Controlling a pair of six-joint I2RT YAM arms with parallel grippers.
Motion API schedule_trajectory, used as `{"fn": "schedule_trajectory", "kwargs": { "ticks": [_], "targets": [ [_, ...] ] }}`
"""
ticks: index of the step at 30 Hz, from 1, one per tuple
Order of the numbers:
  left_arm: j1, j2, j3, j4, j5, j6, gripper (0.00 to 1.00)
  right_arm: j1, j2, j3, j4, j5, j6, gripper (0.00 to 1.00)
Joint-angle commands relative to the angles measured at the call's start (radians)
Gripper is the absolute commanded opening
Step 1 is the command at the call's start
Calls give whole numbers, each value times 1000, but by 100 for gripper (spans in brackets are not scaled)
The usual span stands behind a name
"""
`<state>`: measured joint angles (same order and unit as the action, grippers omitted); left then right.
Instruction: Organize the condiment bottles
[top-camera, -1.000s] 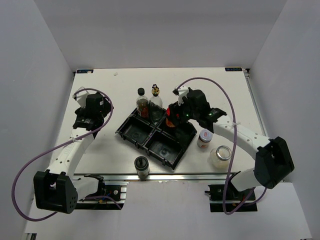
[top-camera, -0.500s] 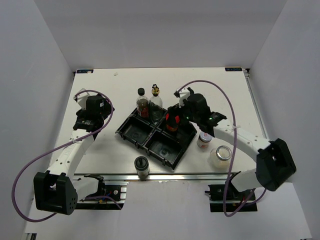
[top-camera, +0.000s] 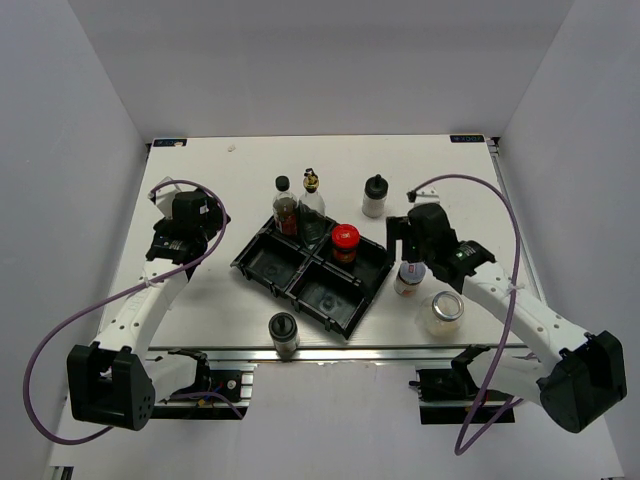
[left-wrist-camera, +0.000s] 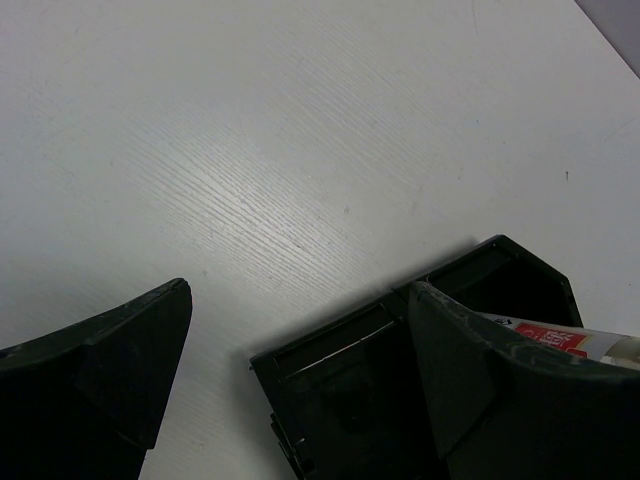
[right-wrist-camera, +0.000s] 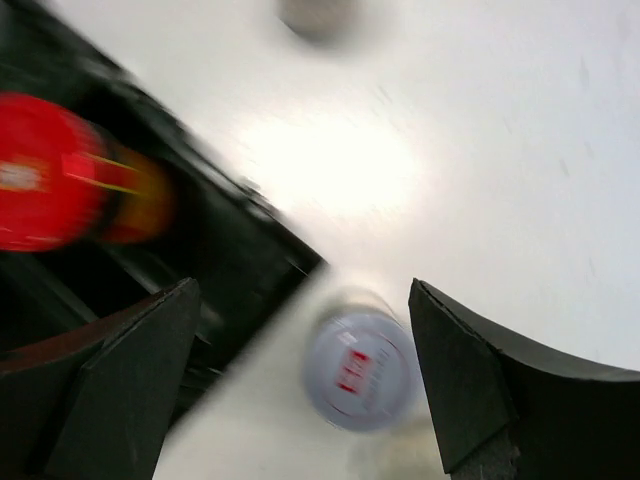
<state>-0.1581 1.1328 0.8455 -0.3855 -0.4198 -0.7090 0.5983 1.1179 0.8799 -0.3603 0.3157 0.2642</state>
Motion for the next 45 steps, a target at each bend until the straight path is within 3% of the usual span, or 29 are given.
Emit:
{"fn": "schedule_trajectory", "kwargs": {
  "ticks": [1,12,16,20,22,23,26,34,41,45],
  "targets": [
    [6,-16,3,-7,3,-9,98,-34,-30,-51,-158,94,110,89],
    [6,-7,4,-12,-2,-12,98,-37,8,-159,-143,-44,142,87],
    [6,-11,3,-13,-2,-12,98,-37,22,-153,-131,-47,141,70],
    [6,-16,-3,-9,7,-6,98,-38,20,-159,-95,-40,121,45],
    [6,-24,-11,0,19,5,98,-37,17,-157,-97,-30,122,40],
    [6,-25,-17,3,26,8,98,-37,13,-154,-98,-8,125,29],
    [6,-33,-25,7,32,9,98,-37,-23,-124,-121,14,116,20],
    [6,-41,-34,13,36,14,98,-35,-124,-12,-95,-68,3,16],
    [6,-57,-39,7,44,3,98,0,-86,41,0,-269,-49,14],
    [6,-70,-36,-3,58,-6,98,35,-29,53,53,-274,-60,14]
  ]
}}
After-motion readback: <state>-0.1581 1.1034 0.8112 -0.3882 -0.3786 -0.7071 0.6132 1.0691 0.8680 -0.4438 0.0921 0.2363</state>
